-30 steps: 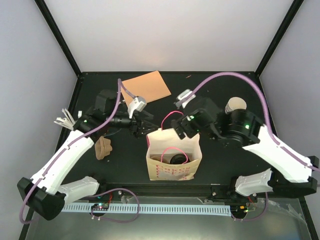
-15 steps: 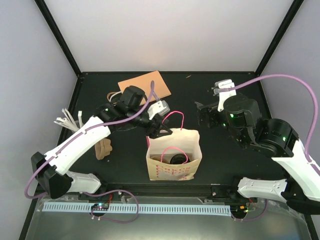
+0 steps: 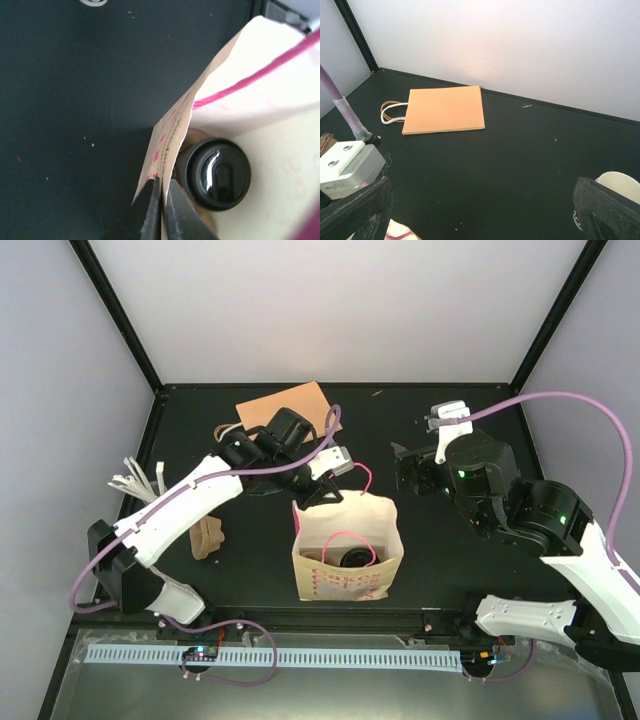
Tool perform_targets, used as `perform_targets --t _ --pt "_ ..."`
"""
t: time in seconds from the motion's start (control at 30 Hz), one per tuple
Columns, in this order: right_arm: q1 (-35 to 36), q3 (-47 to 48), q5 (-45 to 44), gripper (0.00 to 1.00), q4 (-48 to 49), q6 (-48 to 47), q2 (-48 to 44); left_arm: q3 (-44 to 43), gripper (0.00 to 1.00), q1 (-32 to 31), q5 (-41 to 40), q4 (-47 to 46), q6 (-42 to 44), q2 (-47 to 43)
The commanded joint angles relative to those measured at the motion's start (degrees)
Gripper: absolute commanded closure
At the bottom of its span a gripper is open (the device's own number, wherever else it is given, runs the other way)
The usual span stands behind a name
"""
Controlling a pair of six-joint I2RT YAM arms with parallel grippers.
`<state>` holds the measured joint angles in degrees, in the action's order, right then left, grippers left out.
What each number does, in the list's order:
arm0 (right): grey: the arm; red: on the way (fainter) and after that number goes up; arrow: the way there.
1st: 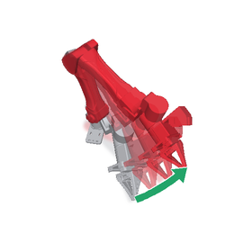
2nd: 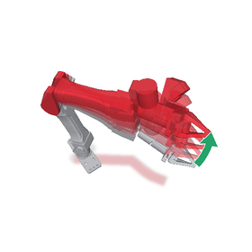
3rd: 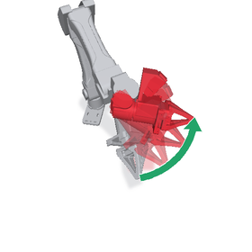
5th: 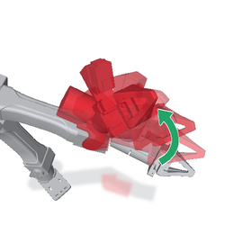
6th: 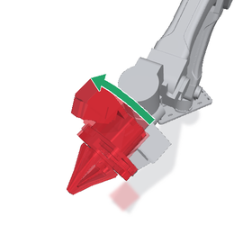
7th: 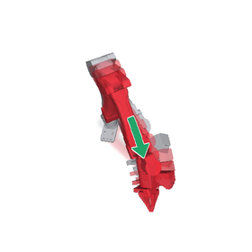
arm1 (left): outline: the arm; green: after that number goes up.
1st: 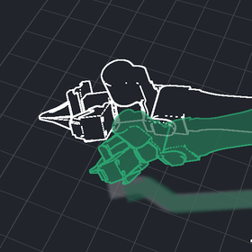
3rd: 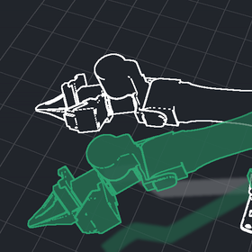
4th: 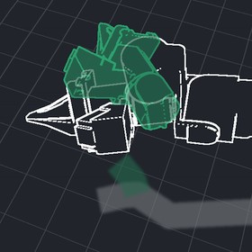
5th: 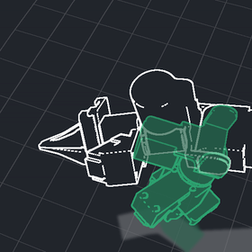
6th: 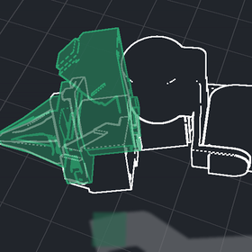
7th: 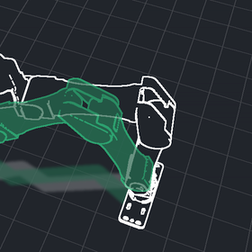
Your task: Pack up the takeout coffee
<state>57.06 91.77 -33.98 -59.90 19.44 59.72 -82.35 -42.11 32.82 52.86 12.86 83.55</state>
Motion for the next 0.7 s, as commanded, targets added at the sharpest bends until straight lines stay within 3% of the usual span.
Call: perform_targets --t 0.0,0.2,0.67 --pt "-0.6 -0.6 -2.2 0.00 1.9 0.0 -0.4 -5.9 0.98 -0.3 -3.3 2.6 -0.9 2.1" --pt "-1.9 -1.2 -3.9 0.00 1.6 0.5 -0.6 -10.5 0.98 2.8 -6.6 1.5 -8.4 5.7" --pt "-4.4 -2.9 -7.1 0.00 -0.4 1.9 0.1 -15.6 0.99 21.4 -1.5 -10.5 -27.8 19.1"
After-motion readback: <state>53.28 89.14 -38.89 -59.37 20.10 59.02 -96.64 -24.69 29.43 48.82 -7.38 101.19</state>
